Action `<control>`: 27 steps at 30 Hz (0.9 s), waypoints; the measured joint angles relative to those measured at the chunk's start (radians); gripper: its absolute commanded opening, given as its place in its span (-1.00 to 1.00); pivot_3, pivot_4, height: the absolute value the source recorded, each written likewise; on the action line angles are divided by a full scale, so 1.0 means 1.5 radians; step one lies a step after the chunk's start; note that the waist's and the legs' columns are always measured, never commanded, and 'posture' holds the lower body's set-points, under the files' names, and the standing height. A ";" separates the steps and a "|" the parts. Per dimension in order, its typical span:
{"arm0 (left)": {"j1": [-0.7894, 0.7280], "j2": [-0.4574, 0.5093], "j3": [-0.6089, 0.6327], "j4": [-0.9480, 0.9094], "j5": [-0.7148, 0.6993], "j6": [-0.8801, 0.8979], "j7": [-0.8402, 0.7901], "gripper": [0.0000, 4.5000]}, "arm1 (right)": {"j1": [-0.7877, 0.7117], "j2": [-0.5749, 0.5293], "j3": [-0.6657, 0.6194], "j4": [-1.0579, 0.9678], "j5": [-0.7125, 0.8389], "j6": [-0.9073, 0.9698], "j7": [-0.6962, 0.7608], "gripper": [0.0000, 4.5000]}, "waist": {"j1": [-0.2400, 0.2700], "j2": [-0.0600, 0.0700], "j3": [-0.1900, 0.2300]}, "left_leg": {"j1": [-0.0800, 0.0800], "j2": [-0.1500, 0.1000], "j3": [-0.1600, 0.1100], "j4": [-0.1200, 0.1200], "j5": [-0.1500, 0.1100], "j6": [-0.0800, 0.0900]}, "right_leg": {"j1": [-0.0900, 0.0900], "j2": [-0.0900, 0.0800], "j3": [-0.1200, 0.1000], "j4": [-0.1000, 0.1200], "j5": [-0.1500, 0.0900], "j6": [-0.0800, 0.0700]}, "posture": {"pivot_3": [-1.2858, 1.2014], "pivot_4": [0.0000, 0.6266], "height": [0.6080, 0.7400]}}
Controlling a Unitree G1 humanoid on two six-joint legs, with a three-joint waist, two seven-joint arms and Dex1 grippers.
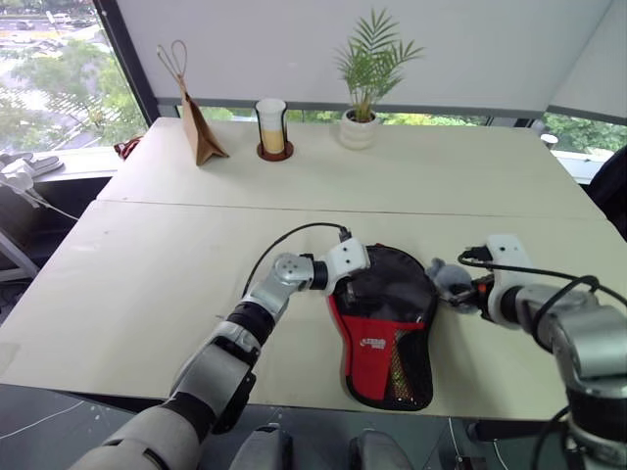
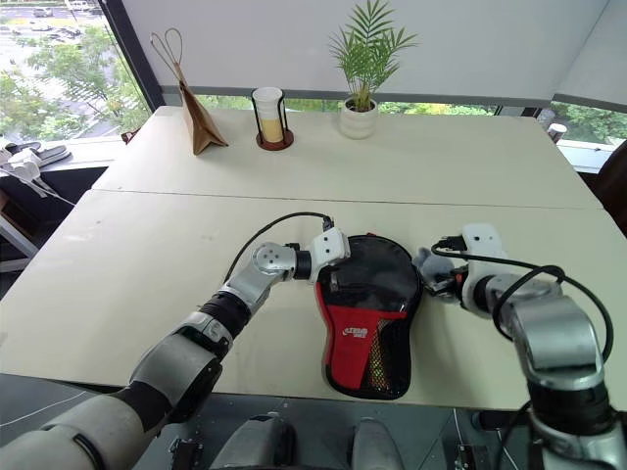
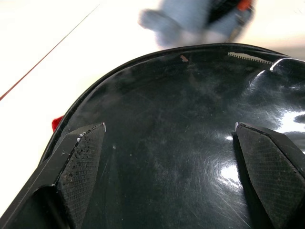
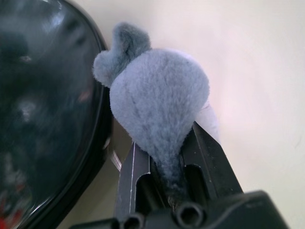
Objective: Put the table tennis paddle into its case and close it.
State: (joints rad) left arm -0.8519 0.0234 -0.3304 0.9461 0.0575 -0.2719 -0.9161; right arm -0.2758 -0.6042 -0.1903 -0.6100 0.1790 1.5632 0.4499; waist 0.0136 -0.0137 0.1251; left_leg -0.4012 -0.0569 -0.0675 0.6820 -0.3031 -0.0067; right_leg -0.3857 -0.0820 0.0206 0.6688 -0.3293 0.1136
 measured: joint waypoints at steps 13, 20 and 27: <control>0.004 0.007 0.000 0.010 0.000 0.000 0.003 1.00 | -0.003 0.352 -0.171 -0.087 -0.031 0.029 -0.316 -0.99 | -0.005 0.002 -0.009 | 0.008 0.000 0.000 -0.005 0.000 0.001 | 0.005 0.001 0.001 0.000 0.000 0.000 | 0.03 -0.52 1.00; 0.007 0.005 -0.001 0.012 0.000 0.000 0.004 1.00 | 0.078 0.337 -0.142 -0.144 0.051 0.021 -0.378 -0.99 | -0.006 0.001 -0.010 | 0.012 0.000 0.000 -0.008 -0.001 0.001 | 0.009 0.001 0.001 -0.003 0.000 0.000 | 0.03 -0.52 1.00; 0.007 0.004 -0.004 0.017 0.000 0.000 0.005 1.00 | 0.165 0.185 -0.150 -0.154 0.288 0.014 -0.427 -0.99 | -0.003 -0.001 -0.010 | 0.019 0.000 -0.001 -0.013 -0.001 0.002 | 0.017 0.002 0.000 -0.009 -0.001 0.000 | 0.03 -0.52 1.00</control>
State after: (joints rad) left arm -0.8415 0.0295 -0.3362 0.9710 0.0575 -0.2720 -0.9080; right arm -0.0287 -0.3262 -0.4154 -0.8407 0.6110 1.5835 -0.1910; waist 0.0090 -0.0147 0.1106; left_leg -0.3731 -0.0566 -0.0694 0.6623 -0.3044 -0.0044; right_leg -0.3607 -0.0794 0.0208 0.6551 -0.3302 0.1133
